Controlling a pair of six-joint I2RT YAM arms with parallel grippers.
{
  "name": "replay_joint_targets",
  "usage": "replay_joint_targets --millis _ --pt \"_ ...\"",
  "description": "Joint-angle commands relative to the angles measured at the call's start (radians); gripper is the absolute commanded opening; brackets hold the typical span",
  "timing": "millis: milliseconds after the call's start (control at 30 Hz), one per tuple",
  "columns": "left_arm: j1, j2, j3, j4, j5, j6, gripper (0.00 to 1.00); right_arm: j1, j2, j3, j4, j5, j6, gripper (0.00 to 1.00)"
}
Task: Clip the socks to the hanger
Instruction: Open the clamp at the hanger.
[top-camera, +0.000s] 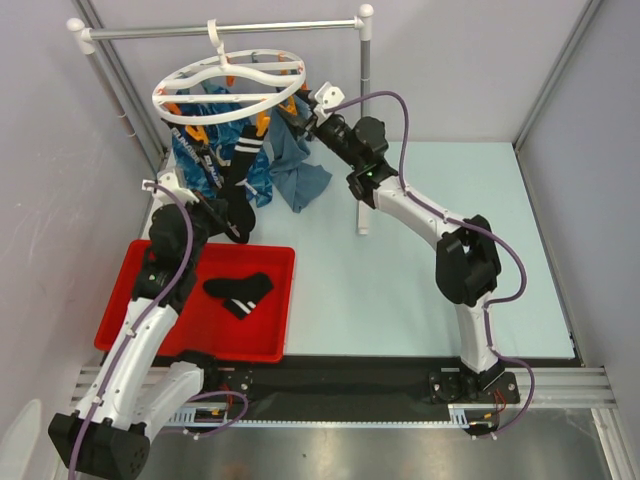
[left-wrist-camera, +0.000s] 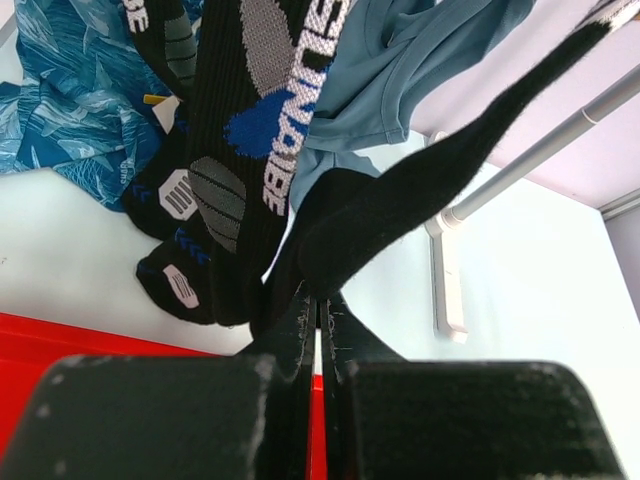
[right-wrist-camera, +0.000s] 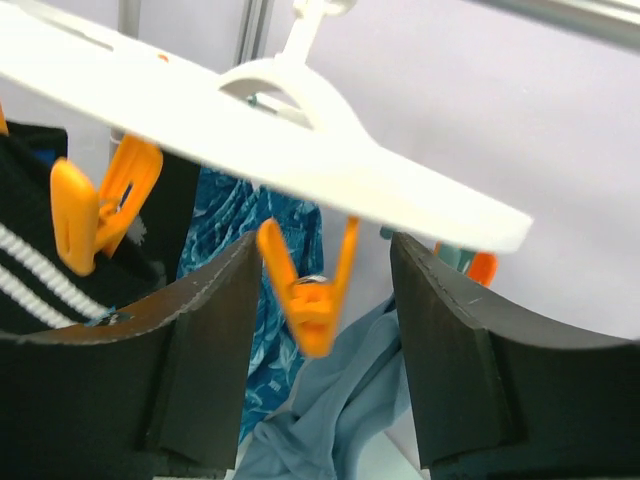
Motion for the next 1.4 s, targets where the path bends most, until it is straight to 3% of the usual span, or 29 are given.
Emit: replay_joint_targets --millis 0,633,967,1300,1367 --pt "0.016 -0.026 -0.007 0.038 0.022 -0.003 0.0 0.008 0.02 0.074 0.004 0.022 0.021 0.57" --pt "0.035 -0.034 -0.015 0.041 0.044 -0.012 0.0 0.036 0.058 0.166 -0.082 0.102 0.007 0.45" --pt "0.039 -0.043 -0.026 0.042 0.048 -0.017 0.0 0.066 0.058 0.16 -0.091 0.243 -0.022 0.55" --pt "0.046 -0.044 -0.03 0.045 0.06 -0.02 0.0 0.089 0.069 0.174 -0.077 0.31 -0.046 0.47" --pt "0.049 -0.049 -0.033 0.042 0.06 -0.02 0.0 0.088 0.072 0.186 -0.097 0.316 -0.042 0.37"
